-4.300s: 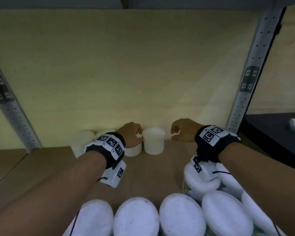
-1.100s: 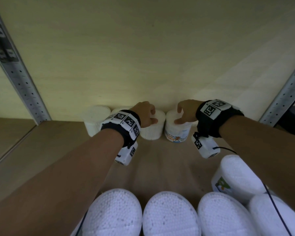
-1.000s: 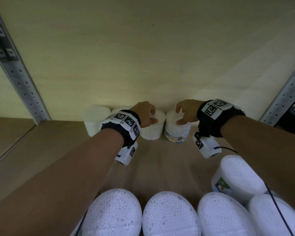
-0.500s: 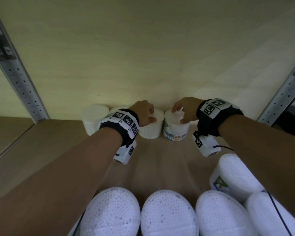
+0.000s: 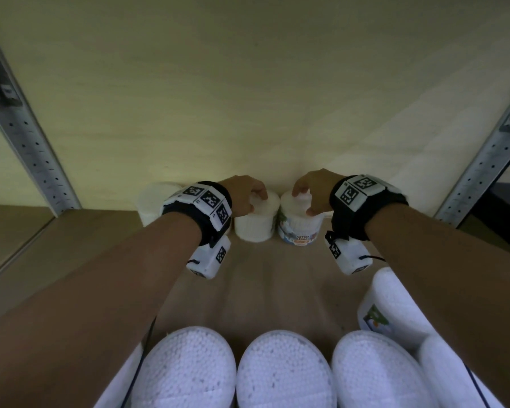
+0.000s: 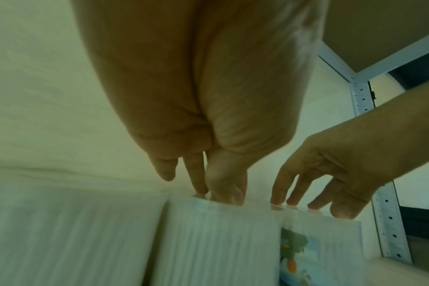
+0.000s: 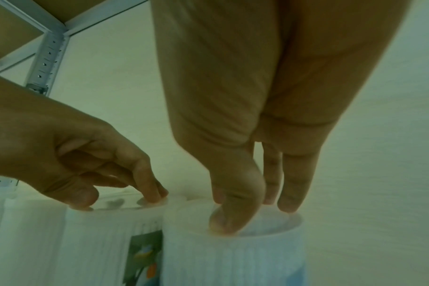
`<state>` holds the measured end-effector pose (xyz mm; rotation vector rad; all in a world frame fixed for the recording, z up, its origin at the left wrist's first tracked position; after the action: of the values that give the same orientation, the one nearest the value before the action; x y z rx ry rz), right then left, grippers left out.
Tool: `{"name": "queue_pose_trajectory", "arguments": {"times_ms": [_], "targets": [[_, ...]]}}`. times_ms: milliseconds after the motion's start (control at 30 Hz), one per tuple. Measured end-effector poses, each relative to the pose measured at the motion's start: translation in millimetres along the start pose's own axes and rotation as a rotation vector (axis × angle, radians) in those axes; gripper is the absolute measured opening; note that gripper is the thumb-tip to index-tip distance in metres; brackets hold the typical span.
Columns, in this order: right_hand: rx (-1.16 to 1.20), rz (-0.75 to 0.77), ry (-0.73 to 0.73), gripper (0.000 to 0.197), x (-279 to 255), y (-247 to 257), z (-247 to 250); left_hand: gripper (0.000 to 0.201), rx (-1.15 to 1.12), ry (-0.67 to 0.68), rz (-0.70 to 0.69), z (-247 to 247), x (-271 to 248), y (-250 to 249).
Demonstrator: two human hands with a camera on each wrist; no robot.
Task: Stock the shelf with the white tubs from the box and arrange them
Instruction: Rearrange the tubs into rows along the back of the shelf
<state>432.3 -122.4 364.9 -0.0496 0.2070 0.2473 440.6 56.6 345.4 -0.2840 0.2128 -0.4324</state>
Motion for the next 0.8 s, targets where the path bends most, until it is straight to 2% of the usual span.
{"name": "queue_pose_trajectory", "arguments": {"times_ms": [200,267,333,433,600,800], "targets": [[0.020,-0.007,-0.008,0.054,0.0,-2.0,-1.8,0.049,0.020,0.019,-0.009,0.0,1.1,-7.2],[0.034,-0.013,-0.006,0.054,0.9,-2.2,-1.6,0.040,0.022,-0.054,0.019,-1.1,1.5,-7.6],[0.046,-0.022,-0.003,0.054,2.0,-1.5,-1.5,0.036,0.082,-0.187,0.056,-3.6,1.0,-8.9],[0.044,-0.030,-0.007,0.052,3.7,-0.7,-1.3,0.052,0.189,-0.280,0.115,-11.5,0.9,-10.2],[0.042,-0.031,-0.003,0.053,5.5,-2.5,-2.4,0.054,0.148,-0.232,0.112,-15.2,4.1,-7.0],[0.056,-0.030,0.007,0.055,6.3,-2.4,-2.1,0.044,0.073,-0.081,0.073,-7.6,4.1,-5.3]]}}
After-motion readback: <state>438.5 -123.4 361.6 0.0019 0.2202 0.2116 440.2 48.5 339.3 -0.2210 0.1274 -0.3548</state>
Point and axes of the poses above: each hand's wrist, its own x-axis towards the middle knuckle, its own z-axis out of the back of the hand, y = z × x, the point moved 2 cm from there along x, towards the middle knuckle, and after that the axes turned 3 degrees about z, right-handed, at the moved point
